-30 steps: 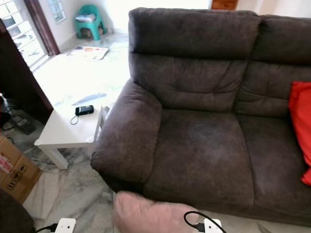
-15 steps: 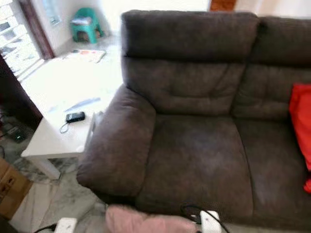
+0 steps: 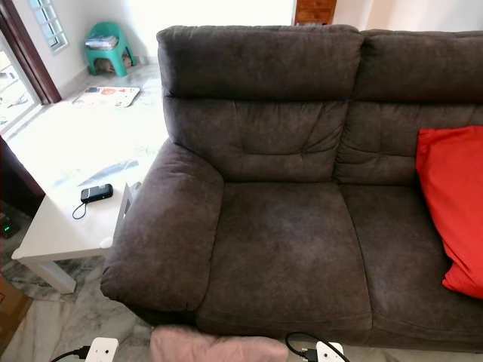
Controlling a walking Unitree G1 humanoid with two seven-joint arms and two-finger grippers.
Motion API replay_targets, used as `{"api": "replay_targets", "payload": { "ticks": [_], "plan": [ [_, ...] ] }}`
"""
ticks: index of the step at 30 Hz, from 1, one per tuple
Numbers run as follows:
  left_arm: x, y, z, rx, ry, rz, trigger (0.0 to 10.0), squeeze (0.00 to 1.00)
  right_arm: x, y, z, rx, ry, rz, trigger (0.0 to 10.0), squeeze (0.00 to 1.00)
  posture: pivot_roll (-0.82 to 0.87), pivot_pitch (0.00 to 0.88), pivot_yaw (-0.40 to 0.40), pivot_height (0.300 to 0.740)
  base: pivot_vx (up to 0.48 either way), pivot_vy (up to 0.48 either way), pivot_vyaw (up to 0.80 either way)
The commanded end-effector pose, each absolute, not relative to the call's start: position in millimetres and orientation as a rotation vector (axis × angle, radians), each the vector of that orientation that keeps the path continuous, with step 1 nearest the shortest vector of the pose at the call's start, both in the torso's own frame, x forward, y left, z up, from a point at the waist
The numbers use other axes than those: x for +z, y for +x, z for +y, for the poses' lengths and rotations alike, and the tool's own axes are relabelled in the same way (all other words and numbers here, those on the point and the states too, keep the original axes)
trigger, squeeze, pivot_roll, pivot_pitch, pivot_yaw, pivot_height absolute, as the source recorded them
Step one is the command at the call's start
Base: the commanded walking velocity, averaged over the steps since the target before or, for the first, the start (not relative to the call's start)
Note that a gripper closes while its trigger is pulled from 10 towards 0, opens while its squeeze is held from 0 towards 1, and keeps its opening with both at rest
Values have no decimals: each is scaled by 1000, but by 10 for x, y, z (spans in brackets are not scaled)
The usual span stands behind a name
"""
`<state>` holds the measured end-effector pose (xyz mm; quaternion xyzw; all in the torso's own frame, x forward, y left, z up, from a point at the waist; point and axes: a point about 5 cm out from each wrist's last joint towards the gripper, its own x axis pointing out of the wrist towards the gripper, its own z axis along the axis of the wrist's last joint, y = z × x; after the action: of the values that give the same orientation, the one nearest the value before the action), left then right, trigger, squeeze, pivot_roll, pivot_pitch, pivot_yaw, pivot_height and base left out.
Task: Move the pillow to the sofa from floor
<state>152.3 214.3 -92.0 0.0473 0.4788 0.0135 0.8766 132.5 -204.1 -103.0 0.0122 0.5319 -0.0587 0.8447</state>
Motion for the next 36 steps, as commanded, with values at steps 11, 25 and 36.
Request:
{"api": "replay_targets", "payload": {
  "ticks": [11,25,36],
  "plan": [
    [-935,1488,2151,46,85,1017,10000,0,-1024,1334,-2053,-126,21,1116,10000,0,87,0,2,740,0,393,-285],
    [-927,1494,2164,35,104,1008,10000,0,-1026,1334,-2043,-131,28,1117,10000,0,88,0,7,740,0,69,0],
    [-923,1494,2189,38,132,1009,10000,0,-1024,1341,-2031,-131,40,1108,10000,0,89,0,10,740,0,0,0]
  ]
}}
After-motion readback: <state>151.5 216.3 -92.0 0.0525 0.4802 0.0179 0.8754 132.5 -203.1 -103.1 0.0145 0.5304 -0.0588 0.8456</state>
